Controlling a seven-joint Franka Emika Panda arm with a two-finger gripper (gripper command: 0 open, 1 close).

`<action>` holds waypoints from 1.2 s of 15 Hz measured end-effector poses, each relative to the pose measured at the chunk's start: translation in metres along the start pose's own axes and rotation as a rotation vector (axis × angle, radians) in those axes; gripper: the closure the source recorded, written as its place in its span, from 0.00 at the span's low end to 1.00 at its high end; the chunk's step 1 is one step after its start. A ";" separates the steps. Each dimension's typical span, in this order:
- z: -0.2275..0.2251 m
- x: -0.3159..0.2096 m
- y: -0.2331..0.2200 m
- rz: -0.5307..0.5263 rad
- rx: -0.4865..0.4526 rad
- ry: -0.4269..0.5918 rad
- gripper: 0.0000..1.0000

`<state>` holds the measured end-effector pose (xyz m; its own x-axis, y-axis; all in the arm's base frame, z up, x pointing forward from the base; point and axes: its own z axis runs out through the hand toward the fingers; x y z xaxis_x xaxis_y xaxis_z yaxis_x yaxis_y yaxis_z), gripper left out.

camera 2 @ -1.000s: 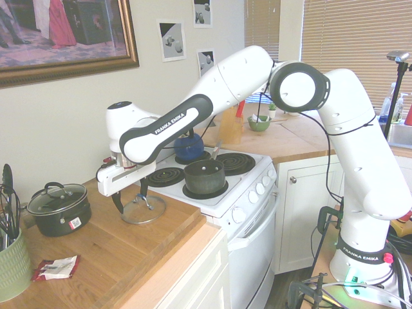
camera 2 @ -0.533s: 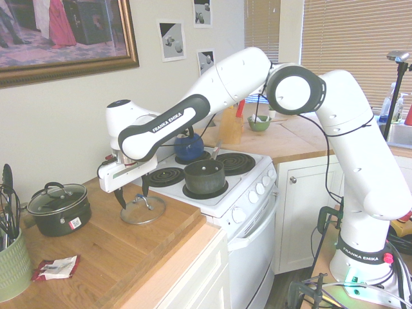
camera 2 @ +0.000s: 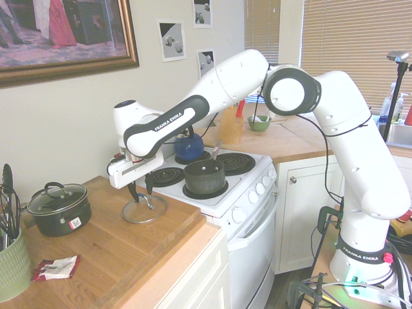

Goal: Cover the lid of the pot

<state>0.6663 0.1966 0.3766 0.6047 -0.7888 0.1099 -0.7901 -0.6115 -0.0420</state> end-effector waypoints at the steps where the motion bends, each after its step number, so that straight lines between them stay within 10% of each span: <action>1: 0.000 -0.003 -0.001 -0.004 -0.003 -0.002 1.00; 11: -0.003 -0.033 -0.008 -0.011 -0.015 -0.024 1.00; 18: -0.067 0.065 0.040 0.086 0.077 -0.061 1.00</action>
<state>0.6673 0.1245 0.4490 0.5416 -0.8396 0.0421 -0.8309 -0.5422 -0.1246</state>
